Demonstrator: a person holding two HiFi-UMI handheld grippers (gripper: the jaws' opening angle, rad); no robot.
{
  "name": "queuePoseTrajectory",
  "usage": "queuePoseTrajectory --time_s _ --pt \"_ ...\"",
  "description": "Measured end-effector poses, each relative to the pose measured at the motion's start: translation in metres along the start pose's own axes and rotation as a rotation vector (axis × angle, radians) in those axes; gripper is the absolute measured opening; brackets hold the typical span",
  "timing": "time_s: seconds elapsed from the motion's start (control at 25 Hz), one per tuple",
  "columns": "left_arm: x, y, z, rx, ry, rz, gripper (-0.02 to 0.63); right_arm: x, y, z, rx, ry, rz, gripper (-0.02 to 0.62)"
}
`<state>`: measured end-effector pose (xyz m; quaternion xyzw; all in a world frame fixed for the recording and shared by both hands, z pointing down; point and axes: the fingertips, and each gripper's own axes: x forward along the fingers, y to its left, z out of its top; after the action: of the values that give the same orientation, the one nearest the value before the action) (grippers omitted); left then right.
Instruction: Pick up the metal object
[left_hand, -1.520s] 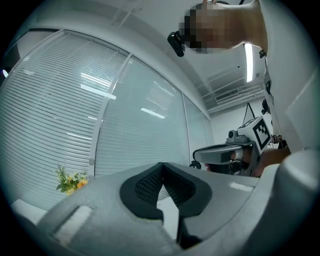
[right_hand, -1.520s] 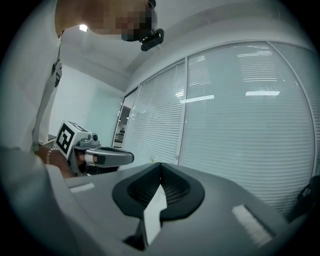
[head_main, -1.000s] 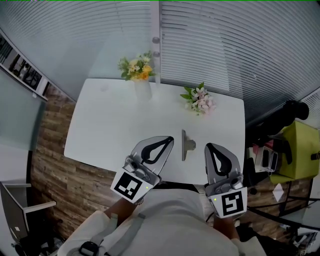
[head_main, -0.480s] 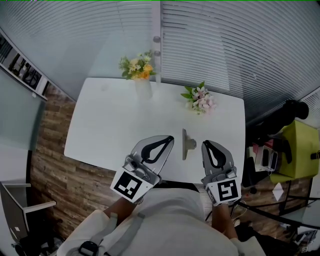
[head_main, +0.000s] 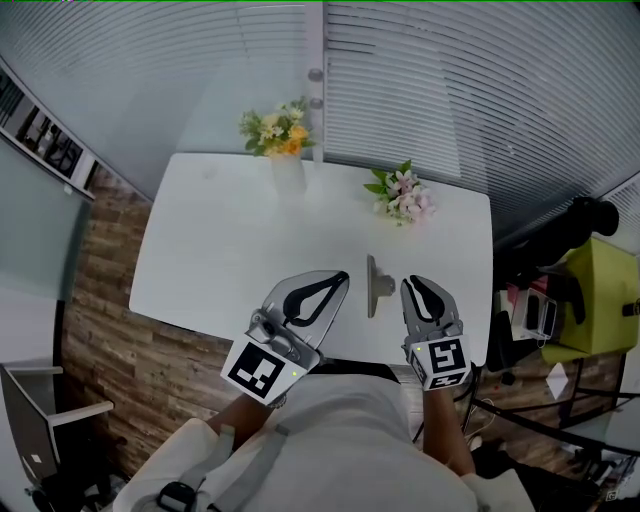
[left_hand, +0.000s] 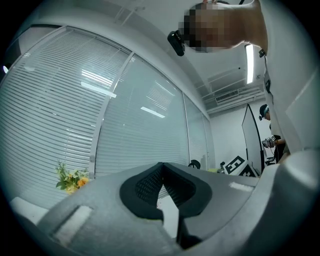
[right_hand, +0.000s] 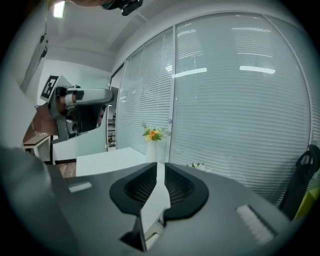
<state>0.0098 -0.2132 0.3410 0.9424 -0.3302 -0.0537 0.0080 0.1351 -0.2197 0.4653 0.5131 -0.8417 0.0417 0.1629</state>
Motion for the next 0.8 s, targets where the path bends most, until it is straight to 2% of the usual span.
queuePoseTrajectory --time_s 0.44,0.8 --pt "0.002 0.002 0.000 0.003 0.004 -0.007 0.006 0.023 -0.012 -0.086 0.043 0.115 -0.007 0.069" --pt "0.005 0.002 -0.001 0.002 0.007 -0.003 0.006 0.040 -0.025 -0.141 0.087 0.192 -0.011 0.080"
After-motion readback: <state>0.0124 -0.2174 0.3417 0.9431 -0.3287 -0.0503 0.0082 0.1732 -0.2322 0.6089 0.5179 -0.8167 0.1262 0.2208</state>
